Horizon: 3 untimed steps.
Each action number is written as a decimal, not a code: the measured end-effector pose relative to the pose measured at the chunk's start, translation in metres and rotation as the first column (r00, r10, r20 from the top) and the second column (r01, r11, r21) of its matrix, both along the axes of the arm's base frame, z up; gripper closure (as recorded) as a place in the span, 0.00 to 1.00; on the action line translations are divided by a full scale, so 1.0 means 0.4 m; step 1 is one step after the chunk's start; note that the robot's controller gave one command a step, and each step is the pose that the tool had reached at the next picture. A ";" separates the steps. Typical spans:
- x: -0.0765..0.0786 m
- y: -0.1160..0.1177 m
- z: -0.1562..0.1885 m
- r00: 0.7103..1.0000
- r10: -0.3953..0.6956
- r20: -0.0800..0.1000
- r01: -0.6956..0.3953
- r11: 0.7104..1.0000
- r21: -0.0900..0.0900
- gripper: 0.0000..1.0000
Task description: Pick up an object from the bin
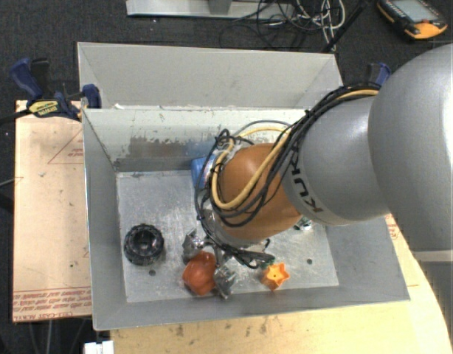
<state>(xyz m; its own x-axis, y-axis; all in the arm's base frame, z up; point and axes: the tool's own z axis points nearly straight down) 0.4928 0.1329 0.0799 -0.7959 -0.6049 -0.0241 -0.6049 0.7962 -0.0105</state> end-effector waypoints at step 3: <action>-0.011 -0.001 0.096 1.000 -0.002 -0.023 0.002 1.000 -0.004 1.00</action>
Offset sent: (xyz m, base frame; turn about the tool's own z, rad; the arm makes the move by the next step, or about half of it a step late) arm -0.0001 0.0001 0.0784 0.0001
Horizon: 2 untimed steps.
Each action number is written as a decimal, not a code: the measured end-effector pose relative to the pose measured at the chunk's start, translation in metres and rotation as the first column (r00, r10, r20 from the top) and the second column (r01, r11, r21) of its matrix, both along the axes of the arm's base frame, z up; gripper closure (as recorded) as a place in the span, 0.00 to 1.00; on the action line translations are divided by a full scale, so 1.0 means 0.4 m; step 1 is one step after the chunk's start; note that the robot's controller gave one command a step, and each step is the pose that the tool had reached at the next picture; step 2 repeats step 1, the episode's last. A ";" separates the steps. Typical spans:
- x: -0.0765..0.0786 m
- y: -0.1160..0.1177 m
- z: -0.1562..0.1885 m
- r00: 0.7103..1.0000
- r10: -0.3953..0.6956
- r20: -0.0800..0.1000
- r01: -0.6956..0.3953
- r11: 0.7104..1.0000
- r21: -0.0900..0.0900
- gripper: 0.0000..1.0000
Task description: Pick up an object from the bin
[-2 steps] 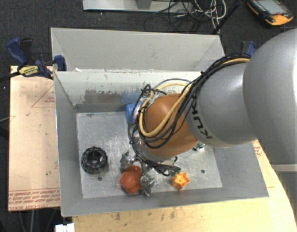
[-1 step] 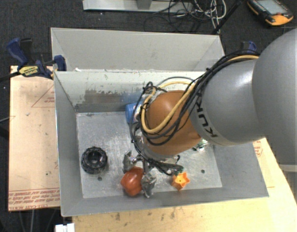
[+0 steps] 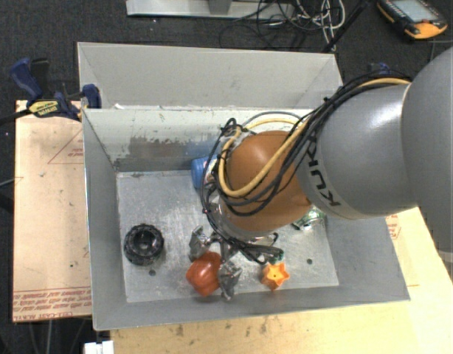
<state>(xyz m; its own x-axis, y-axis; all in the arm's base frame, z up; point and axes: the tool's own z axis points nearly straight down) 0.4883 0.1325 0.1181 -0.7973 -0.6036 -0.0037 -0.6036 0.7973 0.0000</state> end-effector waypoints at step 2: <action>0.003 0.001 0.029 1.000 0.000 0.002 0.000 1.000 0.000 1.00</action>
Offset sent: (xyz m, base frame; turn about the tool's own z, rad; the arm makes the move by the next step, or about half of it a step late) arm 0.0001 -0.0001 0.0467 0.0000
